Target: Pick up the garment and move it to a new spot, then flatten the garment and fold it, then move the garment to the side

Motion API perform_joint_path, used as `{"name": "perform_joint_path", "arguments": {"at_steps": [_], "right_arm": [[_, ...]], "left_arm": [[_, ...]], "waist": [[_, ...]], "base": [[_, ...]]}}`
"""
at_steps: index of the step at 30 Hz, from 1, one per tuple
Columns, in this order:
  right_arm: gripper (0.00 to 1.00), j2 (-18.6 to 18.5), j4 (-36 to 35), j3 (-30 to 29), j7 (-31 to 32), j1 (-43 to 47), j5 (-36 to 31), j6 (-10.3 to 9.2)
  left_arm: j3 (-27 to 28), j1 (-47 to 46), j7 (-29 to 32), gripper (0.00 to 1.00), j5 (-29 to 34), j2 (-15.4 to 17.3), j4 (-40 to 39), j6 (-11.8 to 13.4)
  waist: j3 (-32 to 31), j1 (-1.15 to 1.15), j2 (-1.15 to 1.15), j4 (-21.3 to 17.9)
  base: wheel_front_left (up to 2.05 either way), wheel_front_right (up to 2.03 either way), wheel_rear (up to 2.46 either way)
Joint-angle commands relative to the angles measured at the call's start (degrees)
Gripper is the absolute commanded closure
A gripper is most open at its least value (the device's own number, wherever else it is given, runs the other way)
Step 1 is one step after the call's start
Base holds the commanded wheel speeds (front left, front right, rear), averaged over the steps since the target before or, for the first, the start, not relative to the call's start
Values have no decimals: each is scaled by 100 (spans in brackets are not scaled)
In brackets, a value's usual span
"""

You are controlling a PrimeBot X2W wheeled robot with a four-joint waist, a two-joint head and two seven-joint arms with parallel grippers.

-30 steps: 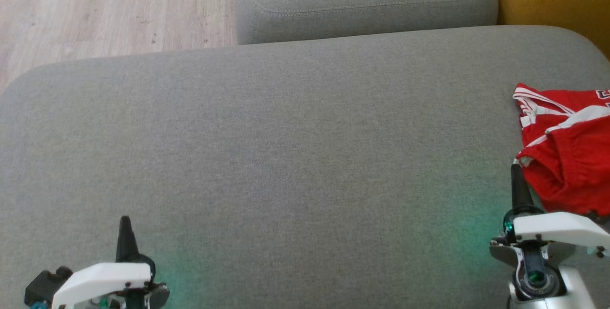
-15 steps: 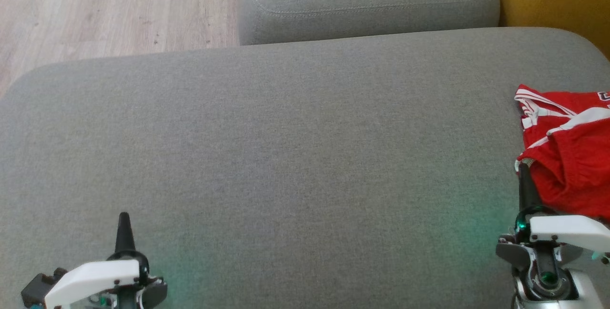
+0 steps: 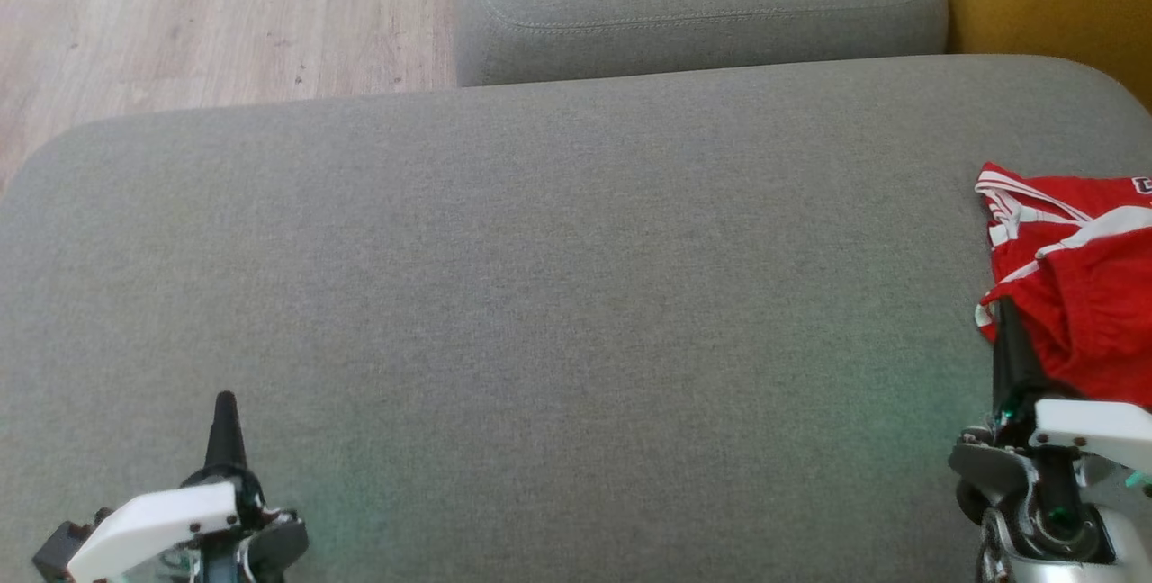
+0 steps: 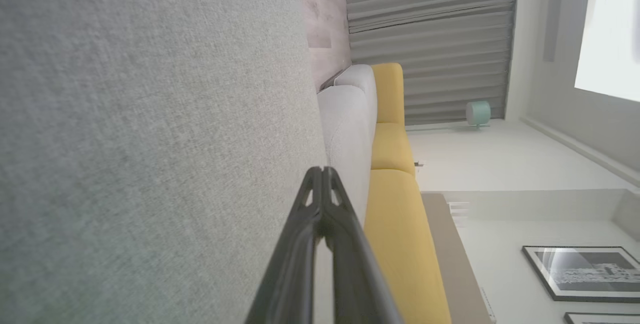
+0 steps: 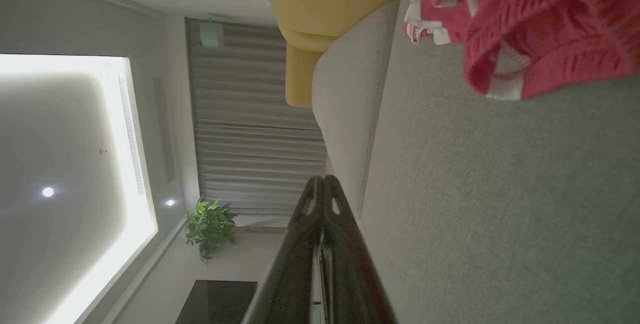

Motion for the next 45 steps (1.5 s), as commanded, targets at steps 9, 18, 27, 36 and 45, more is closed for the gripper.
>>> {"name": "perform_joint_path", "arguments": {"at_steps": [9, 18, 27, 36, 45], "right_arm": [[100, -19, -421, -10, 215, -15, 675, -4], [100, -19, -426, -12, 219, -13, 692, -4], [100, -19, -426, -12, 219, -13, 692, -4], [100, -19, -426, -12, 219, -13, 692, -4], [100, -19, -426, -12, 218, -13, 692, -4]], "left_arm": [[272, -371, 188, 100, -644, 33, -318, -133], [274, -371, 192, 100, -660, 33, -321, -135], [274, -371, 192, 100, -660, 33, -321, -135], [274, -371, 192, 100, -660, 33, -322, -135], [274, -371, 192, 100, -660, 33, -322, -135]], "waist": [[-10, 0, 0, 21], [-11, 0, 0, 22], [-11, 0, 0, 22], [-11, 0, 0, 22], [-11, 0, 0, 22]], "base": [[0, 0, 0], [0, 0, 0], [0, 0, 0], [0, 0, 0], [0, 0, 0]]}}
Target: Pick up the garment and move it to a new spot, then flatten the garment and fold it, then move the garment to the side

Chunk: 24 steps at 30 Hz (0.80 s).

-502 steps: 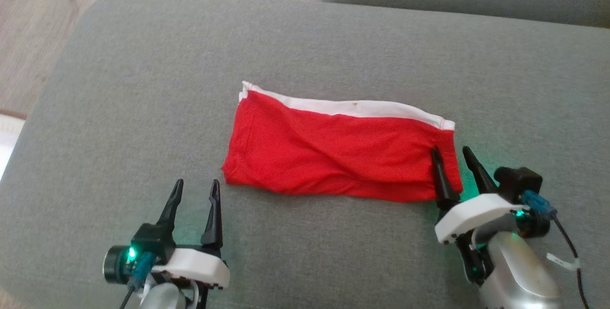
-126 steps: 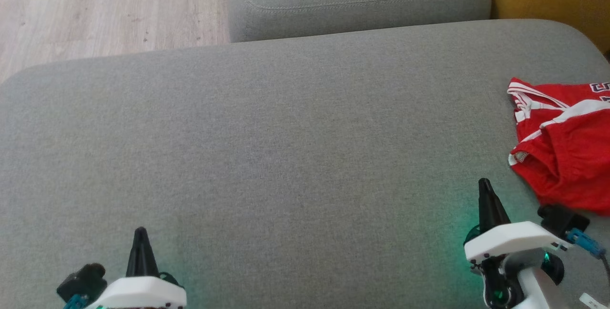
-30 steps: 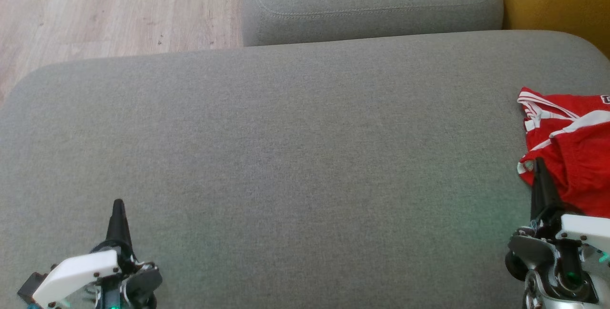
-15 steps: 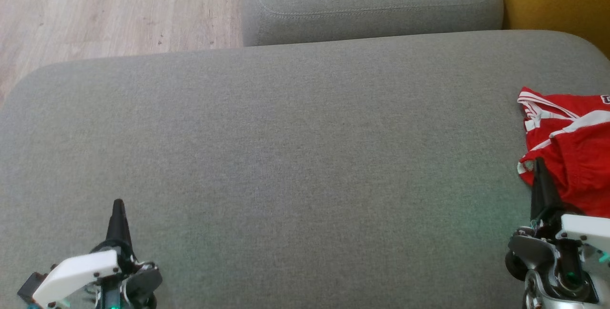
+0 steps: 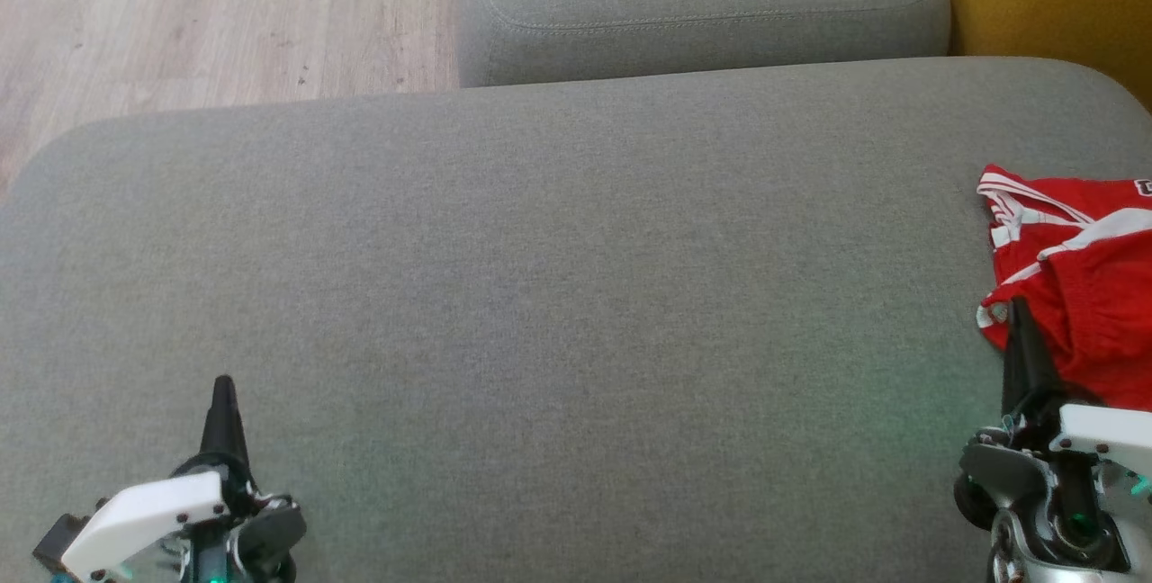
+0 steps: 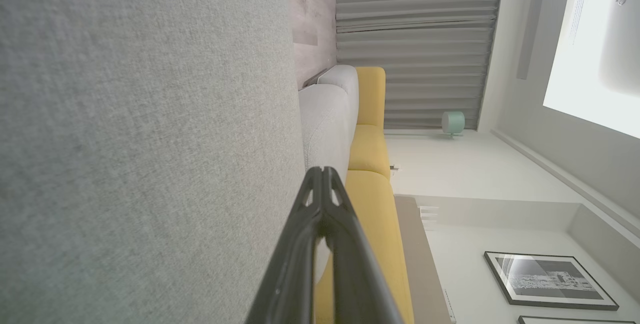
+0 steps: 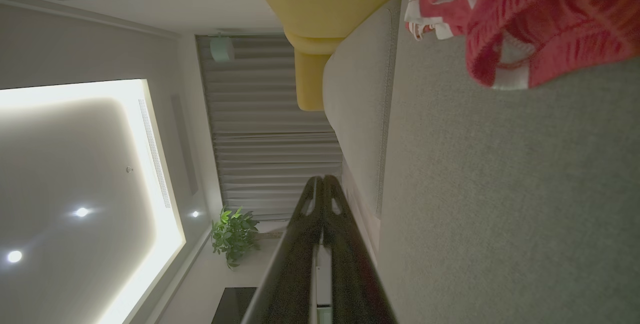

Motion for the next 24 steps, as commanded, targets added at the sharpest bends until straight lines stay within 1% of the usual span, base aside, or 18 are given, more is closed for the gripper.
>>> {"name": "perform_joint_path", "arguments": {"at_steps": [1, 24], "right_arm": [[100, -20, -222, 117, 34, -121, 39, -4], [100, -20, -222, 117, 34, -121, 40, -4]], "left_arm": [[232, -279, 17, 100, -32, 34, -214, -36], [232, -279, 17, 100, -32, 34, -215, -36]], "waist": [[0, 0, 0, 0], [0, 0, 0, 0]], "base": [[0, 0, 0], [0, 0, 0]]}}
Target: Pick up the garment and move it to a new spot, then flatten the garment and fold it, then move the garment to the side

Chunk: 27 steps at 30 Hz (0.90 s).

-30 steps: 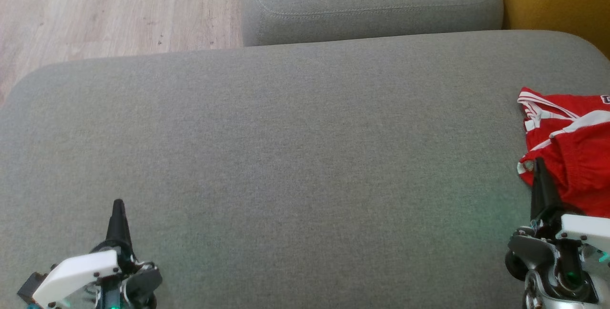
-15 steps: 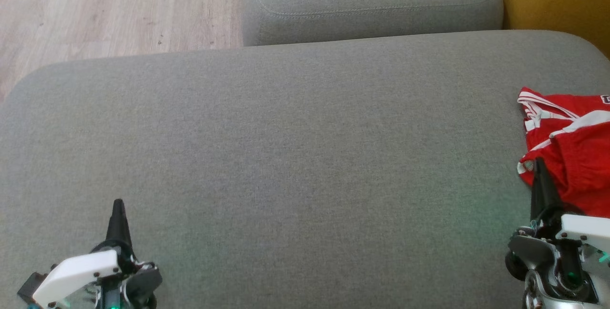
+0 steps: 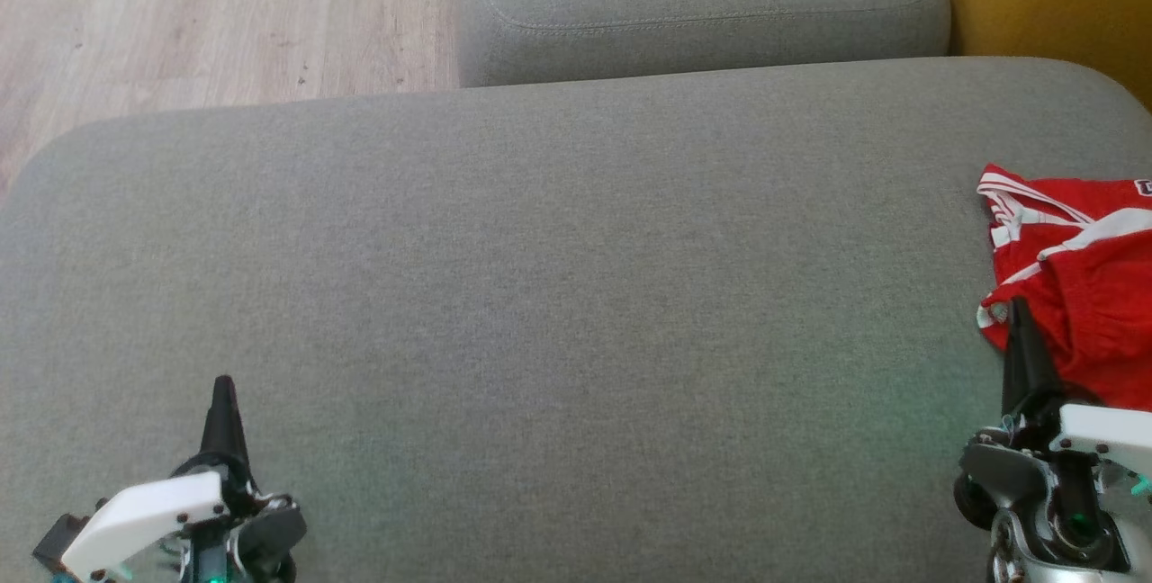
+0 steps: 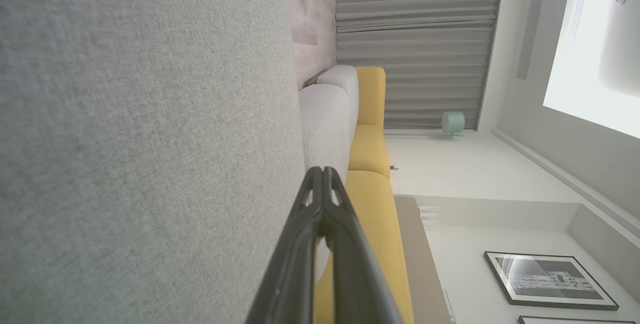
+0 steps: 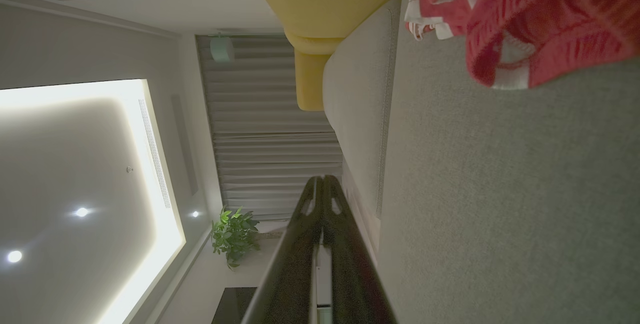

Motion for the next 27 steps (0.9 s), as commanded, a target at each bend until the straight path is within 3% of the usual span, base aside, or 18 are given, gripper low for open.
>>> {"name": "perform_joint_path", "arguments": {"at_steps": [1, 27], "right_arm": [[100, -21, -222, 117, 34, -121, 40, -4], [100, -21, -222, 117, 33, -121, 40, -4]], "left_arm": [[232, -279, 17, 100, -32, 34, -215, -36], [232, -279, 17, 100, -32, 34, -215, -36]], "waist": [[0, 0, 0, 0], [0, 0, 0, 0]], "base": [[0, 0, 0], [0, 0, 0]]}}
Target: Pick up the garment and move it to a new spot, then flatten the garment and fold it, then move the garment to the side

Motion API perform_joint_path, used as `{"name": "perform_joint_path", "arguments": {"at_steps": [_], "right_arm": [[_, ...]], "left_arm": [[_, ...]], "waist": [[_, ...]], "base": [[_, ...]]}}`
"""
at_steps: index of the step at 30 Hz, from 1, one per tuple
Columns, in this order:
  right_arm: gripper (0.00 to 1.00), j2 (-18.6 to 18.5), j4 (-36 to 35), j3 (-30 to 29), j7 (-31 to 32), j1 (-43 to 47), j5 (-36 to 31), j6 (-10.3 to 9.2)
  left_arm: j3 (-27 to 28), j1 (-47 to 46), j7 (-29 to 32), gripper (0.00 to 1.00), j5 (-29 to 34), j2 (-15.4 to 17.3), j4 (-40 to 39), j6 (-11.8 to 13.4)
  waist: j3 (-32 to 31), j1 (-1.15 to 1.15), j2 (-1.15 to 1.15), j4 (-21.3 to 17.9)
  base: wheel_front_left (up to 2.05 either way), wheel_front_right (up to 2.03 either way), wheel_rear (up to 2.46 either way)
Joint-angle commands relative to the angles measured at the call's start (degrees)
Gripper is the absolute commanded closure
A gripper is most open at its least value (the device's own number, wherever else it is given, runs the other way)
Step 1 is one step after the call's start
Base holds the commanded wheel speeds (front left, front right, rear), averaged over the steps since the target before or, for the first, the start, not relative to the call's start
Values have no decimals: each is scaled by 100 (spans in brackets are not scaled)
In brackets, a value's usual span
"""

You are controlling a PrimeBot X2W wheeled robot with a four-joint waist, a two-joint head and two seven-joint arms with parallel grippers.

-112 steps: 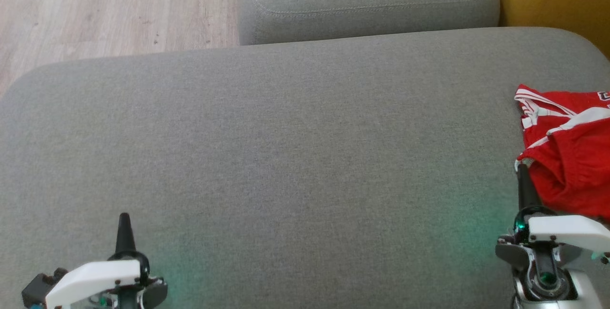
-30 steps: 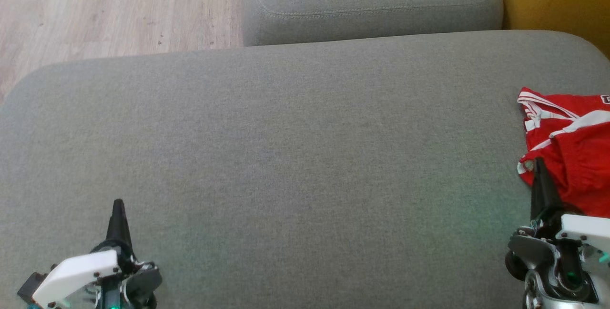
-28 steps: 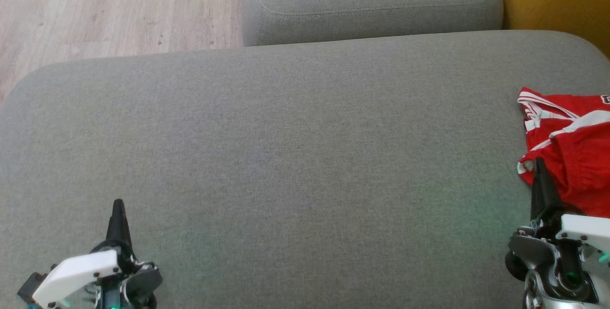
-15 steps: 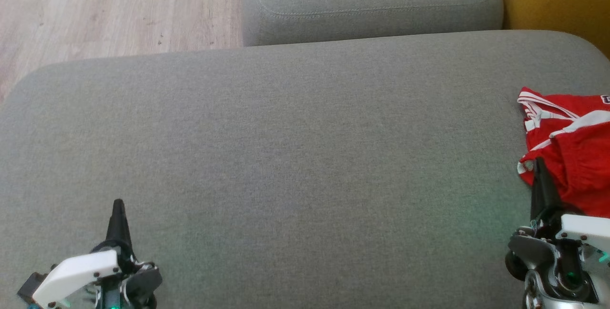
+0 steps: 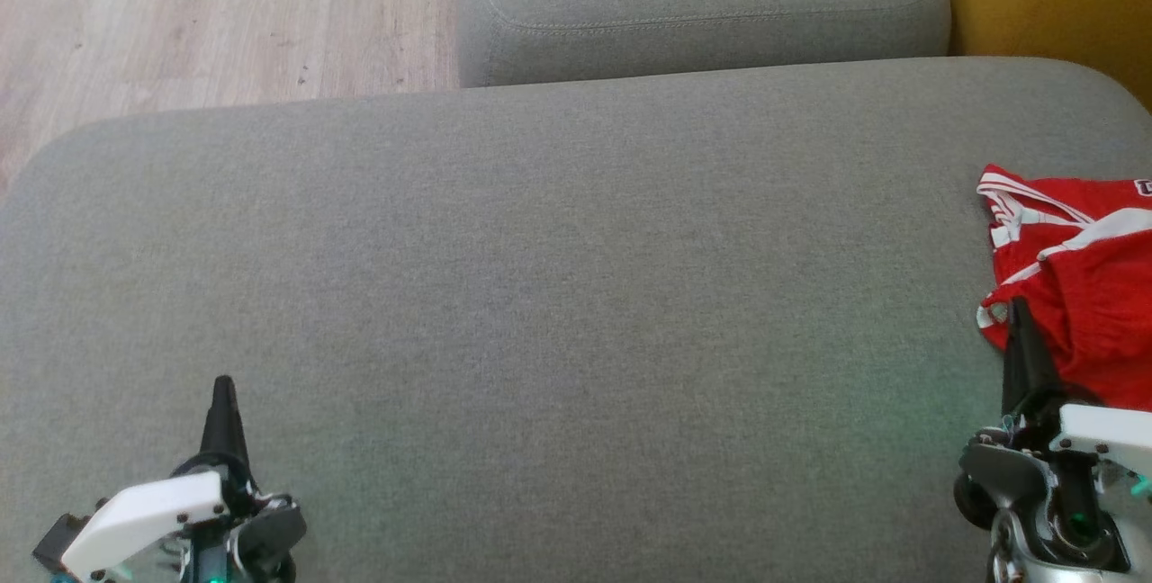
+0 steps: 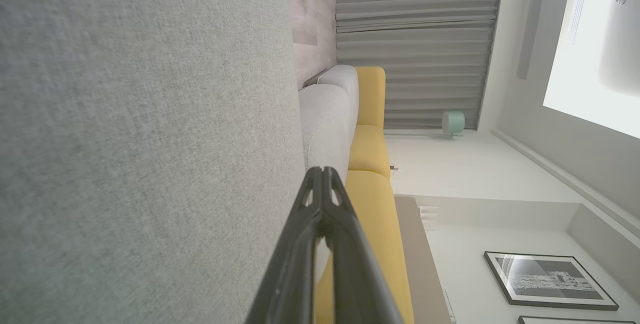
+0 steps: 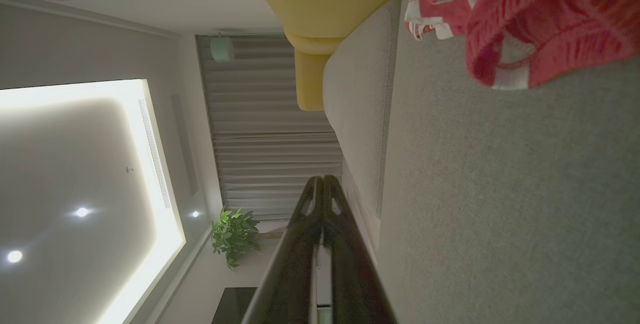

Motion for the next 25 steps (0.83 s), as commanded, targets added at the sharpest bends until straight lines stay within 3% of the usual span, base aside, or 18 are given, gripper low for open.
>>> {"name": "perform_joint_path", "arguments": {"at_steps": [1, 25], "right_arm": [[100, -21, -222, 117, 33, -121, 40, -4], [100, -21, -222, 117, 33, -121, 40, -4]], "left_arm": [[231, -279, 17, 100, -32, 34, -215, -36], [231, -279, 17, 100, -32, 34, -215, -36]], "waist": [[0, 0, 0, 0], [0, 0, 0, 0]], "base": [[0, 0, 0], [0, 0, 0]]}}
